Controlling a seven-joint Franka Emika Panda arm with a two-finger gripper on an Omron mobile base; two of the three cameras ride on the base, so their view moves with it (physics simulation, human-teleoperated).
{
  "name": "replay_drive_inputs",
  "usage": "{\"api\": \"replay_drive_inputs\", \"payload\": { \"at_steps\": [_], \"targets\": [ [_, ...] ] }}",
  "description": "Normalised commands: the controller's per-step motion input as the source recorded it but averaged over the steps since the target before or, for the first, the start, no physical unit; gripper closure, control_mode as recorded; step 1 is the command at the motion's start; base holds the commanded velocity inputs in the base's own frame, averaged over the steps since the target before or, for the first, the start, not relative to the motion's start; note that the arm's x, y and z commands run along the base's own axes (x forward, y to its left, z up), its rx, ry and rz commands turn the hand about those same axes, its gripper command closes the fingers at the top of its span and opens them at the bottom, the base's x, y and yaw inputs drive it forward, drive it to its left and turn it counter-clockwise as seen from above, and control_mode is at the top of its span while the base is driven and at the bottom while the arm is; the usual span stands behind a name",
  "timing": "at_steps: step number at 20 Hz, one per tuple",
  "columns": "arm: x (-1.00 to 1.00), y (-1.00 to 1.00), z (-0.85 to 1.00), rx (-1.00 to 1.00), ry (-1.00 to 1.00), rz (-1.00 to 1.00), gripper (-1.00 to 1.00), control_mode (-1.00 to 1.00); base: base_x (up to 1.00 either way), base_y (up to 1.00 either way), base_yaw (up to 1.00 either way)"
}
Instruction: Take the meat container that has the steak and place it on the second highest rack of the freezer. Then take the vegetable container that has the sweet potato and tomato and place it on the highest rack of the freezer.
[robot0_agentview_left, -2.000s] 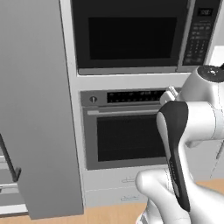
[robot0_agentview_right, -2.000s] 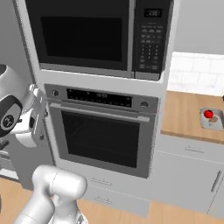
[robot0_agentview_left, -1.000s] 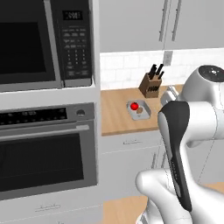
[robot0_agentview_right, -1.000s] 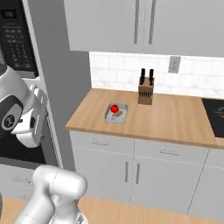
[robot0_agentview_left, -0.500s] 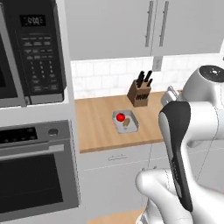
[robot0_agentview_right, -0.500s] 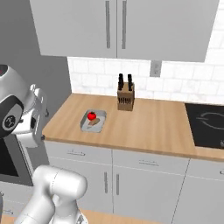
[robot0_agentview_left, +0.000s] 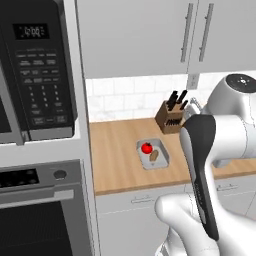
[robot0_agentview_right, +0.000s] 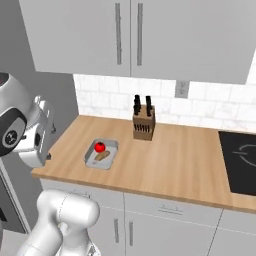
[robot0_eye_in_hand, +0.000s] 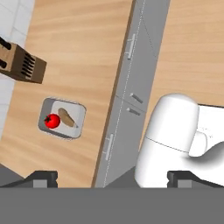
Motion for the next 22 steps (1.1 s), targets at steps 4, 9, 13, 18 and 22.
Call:
{"api": "replay_drive_inputs", "payload": {
  "at_steps": [4,9,13,18,22],
  "targets": [
    [0.00,0.00,0.00,0.00,0.00,0.00,-1.00,1.00,0.26,-0.27,0.14],
    [0.00,0.00,0.00,0.00,0.00,0.00,-1.00,1.00,0.21,-0.16,0.12],
    [0.14,-0.05,0.00,0.00,0.01,0.00,-1.00,-1.00,0.27,-0.12,0.04],
    [0.87,-0.43,-0.12,0.07,0.10,0.00,-1.00,-1.00,0.00,0.00,0.00],
    [1.00,-0.44,-0.29,0.10,0.19,0.00,-1.00,-1.00,0.00,0.00,0.00]
  ]
}}
